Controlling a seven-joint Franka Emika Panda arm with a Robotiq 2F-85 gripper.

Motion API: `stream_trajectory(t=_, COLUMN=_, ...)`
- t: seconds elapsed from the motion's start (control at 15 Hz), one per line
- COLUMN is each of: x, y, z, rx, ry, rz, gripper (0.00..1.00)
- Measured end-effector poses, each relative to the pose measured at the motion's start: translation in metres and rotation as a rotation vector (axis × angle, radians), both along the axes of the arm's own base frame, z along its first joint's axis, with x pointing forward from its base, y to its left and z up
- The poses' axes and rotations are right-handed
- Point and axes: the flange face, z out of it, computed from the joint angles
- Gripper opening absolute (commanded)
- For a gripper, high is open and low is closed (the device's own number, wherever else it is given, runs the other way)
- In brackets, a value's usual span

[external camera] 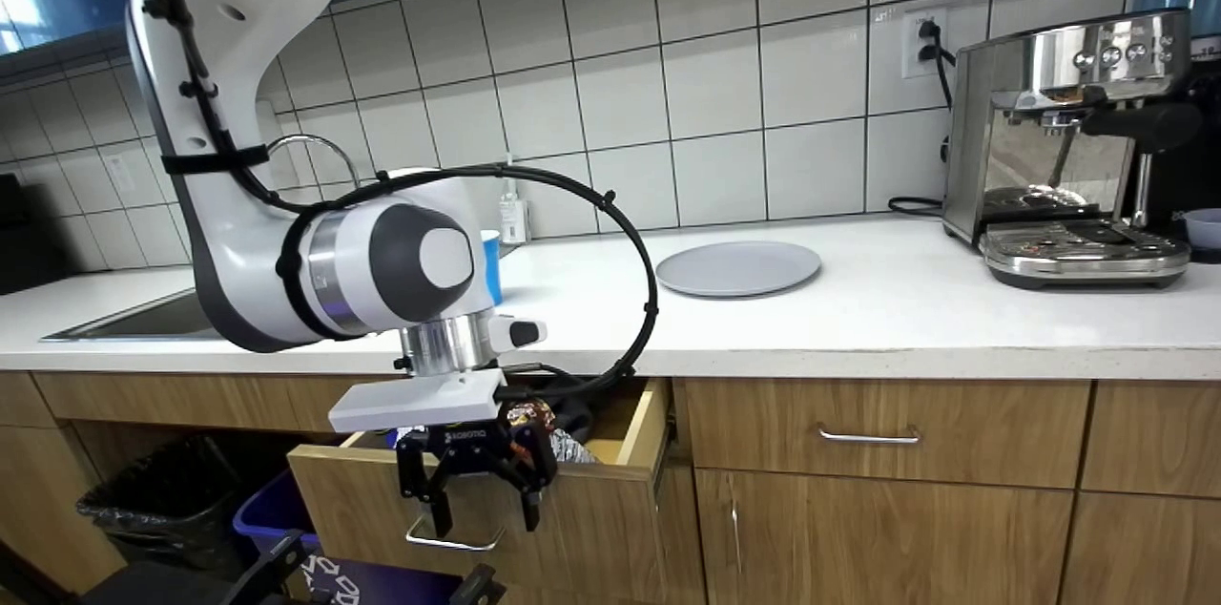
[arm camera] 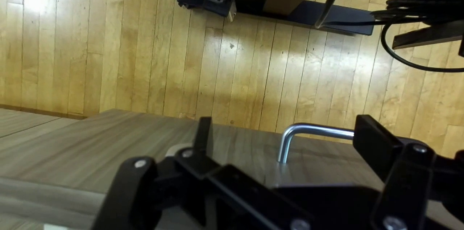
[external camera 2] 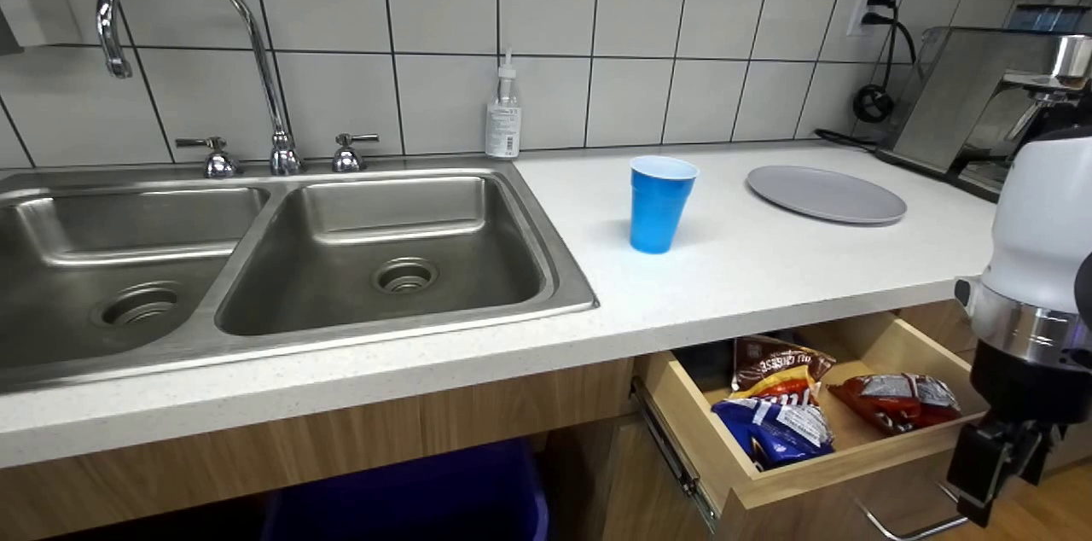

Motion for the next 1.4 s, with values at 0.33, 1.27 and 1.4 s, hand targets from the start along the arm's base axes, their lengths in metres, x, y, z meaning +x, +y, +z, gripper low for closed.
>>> stream_trajectory(t=0.33, x=0.004, y=-0.006, z=0.001, rx=0.001, ry=-0.05, rz=-0.02, gripper=1.0)
stream_trajectory(t=1.27, x=0.023, y=-0.003, z=0.012, rx=0.021, ry=-0.193, rz=-0.134, gripper=1.0)
stream_trajectory(t=1.4, x=0.025, y=-0.001, z=0.013, rx=0.021, ry=-0.203, rz=-0.138, gripper=1.0)
